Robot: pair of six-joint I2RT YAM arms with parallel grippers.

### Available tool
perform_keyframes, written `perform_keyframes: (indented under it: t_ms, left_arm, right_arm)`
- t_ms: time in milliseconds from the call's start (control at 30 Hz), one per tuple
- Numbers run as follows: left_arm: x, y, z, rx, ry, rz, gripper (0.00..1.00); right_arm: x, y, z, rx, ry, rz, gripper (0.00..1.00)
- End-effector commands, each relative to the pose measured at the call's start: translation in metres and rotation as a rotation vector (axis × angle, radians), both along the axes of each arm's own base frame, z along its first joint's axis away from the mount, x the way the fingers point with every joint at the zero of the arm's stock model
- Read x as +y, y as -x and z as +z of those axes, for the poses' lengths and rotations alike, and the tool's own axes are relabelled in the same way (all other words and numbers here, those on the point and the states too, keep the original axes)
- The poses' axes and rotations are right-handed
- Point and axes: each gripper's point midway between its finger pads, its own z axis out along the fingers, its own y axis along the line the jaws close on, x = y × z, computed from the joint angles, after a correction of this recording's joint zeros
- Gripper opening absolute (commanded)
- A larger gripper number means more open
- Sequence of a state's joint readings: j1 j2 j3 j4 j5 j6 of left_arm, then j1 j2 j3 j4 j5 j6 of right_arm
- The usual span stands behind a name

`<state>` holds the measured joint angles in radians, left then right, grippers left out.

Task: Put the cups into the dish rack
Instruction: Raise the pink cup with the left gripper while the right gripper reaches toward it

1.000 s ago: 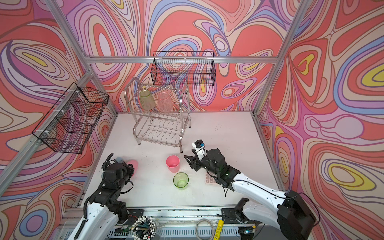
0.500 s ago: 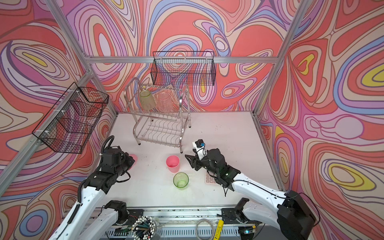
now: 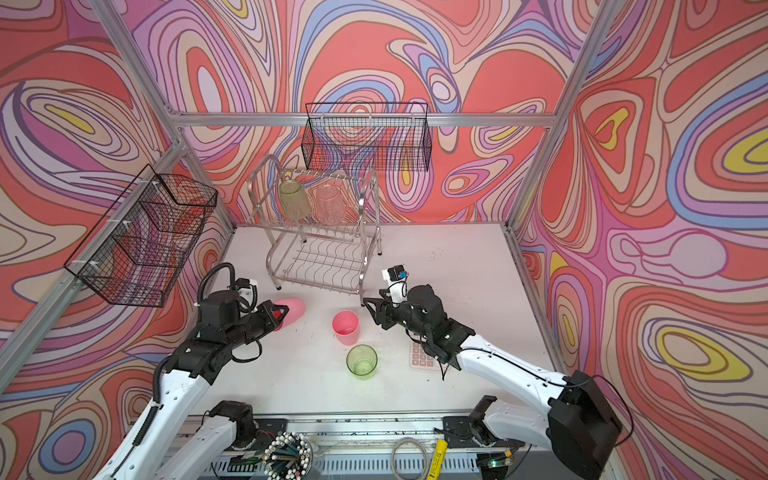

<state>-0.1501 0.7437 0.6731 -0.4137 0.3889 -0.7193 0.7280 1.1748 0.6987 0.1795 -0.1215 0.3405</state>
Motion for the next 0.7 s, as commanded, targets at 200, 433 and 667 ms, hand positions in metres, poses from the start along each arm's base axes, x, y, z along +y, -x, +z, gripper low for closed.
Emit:
perform_keyframes:
  t_ms: [200,433,667]
  left_arm:
    - [-0.050,0.005,0.108,-0.369,0.260,-0.294,0.00]
    - [-0.063,0.001,0.133,-0.460,0.388,-0.377,0.00]
    - [-0.068,0.000,0.149,-0.524,0.473,-0.416,0.00]
  right_arm:
    - [0.024,-0.005,0.026,0.205,-0.191,0.003,0.62]
    - [0.038,-0.006,0.050,0.286,-0.309,0.029,0.65]
    - [0.044,-0.010,0.078,0.350,-0.495,0.035,0.79]
